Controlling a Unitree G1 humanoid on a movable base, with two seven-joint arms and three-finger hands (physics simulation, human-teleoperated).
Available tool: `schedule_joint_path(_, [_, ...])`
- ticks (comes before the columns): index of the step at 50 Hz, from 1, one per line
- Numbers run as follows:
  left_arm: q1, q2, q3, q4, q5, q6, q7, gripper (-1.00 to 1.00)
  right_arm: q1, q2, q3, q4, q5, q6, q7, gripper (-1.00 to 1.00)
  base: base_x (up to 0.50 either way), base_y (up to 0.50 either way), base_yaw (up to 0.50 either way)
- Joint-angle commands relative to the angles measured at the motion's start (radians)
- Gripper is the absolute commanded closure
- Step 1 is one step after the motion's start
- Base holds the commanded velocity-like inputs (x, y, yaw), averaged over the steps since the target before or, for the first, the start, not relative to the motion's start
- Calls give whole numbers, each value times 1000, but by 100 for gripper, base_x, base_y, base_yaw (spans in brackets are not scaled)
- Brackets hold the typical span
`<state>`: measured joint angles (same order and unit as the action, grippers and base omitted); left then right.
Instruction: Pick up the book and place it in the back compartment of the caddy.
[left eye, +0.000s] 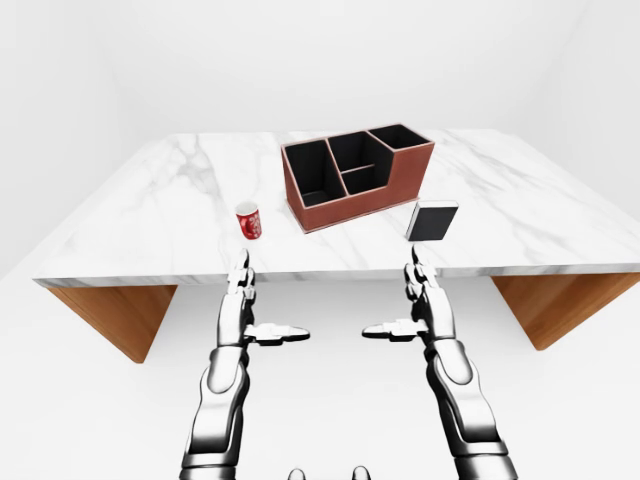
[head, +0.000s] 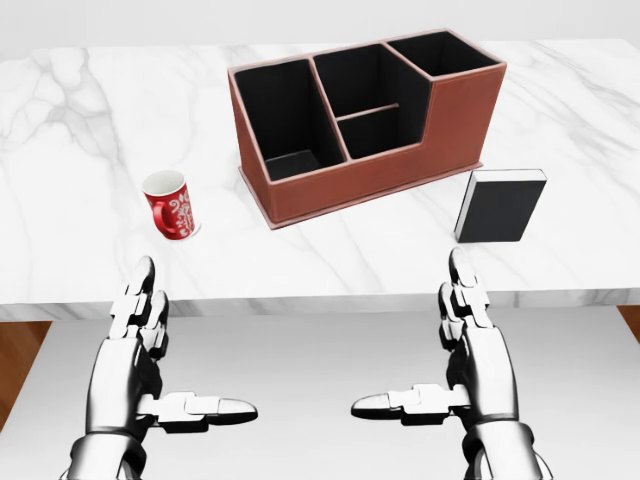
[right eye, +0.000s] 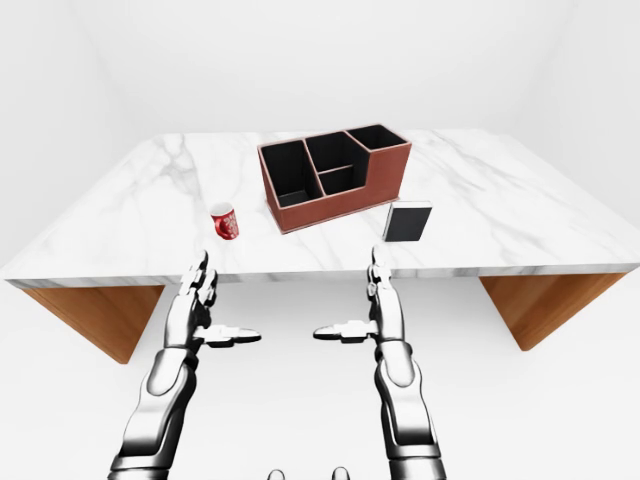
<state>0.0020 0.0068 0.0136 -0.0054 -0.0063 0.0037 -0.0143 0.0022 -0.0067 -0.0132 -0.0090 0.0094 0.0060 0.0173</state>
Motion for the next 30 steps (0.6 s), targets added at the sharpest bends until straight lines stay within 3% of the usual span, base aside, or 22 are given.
schedule_joint_path(1, [5, 11, 22, -23, -9, 18, -21, -100, 5, -11, -20, -28, 15, 19, 28, -100, 0, 0, 0])
schedule_joint_path(7, [0, 16, 31, -102, -14, 84, -18, -100, 16, -15, -23, -126, 11, 81, 29, -100, 0, 0, 0])
schedule_joint_path(20, [-26, 36, 79, -508, -55, 84, -31, -100, 6, -30, -74, -455, 48, 81, 35, -100, 0, 0, 0])
schedule_joint_path(30, [-106, 68, 159, -757, -137, 84, -32, -100, -26, -41, -99, -691, 56, 81, 38, -100, 0, 0, 0])
